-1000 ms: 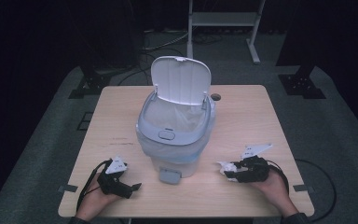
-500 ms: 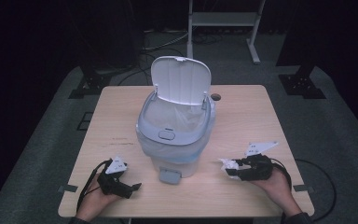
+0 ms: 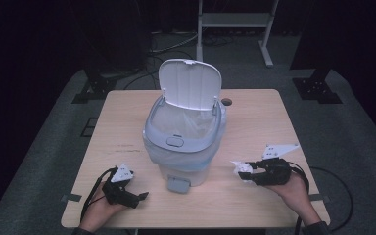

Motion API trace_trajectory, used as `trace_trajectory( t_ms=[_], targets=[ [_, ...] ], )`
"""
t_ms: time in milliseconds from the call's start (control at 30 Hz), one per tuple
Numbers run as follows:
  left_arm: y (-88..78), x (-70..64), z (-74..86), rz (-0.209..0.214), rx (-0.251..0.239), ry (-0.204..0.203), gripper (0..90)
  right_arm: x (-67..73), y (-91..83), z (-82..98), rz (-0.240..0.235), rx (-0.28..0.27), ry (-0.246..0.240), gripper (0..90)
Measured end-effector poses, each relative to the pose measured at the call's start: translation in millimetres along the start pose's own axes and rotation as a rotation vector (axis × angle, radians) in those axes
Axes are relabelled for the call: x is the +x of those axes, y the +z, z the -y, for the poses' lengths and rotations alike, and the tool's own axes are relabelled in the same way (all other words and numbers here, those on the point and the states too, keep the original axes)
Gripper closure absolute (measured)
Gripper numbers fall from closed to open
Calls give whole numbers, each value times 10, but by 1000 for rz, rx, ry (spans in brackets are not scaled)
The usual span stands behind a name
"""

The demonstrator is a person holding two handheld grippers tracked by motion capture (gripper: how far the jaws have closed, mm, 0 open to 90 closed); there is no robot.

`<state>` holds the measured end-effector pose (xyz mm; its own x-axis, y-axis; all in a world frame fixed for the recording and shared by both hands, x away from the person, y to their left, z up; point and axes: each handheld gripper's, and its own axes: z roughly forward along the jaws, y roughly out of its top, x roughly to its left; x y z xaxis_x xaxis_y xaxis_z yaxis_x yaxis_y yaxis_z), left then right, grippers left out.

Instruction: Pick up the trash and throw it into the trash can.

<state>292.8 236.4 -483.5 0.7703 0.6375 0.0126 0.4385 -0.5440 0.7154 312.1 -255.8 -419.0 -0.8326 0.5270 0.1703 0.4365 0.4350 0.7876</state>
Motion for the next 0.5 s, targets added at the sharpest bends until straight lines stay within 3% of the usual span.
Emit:
trace_trajectory(
  t_ms=[500],
  targets=[
    [-2,1,0,0,2,1,4,-6,-159,-189,-29,-64,-17,548]
  ],
)
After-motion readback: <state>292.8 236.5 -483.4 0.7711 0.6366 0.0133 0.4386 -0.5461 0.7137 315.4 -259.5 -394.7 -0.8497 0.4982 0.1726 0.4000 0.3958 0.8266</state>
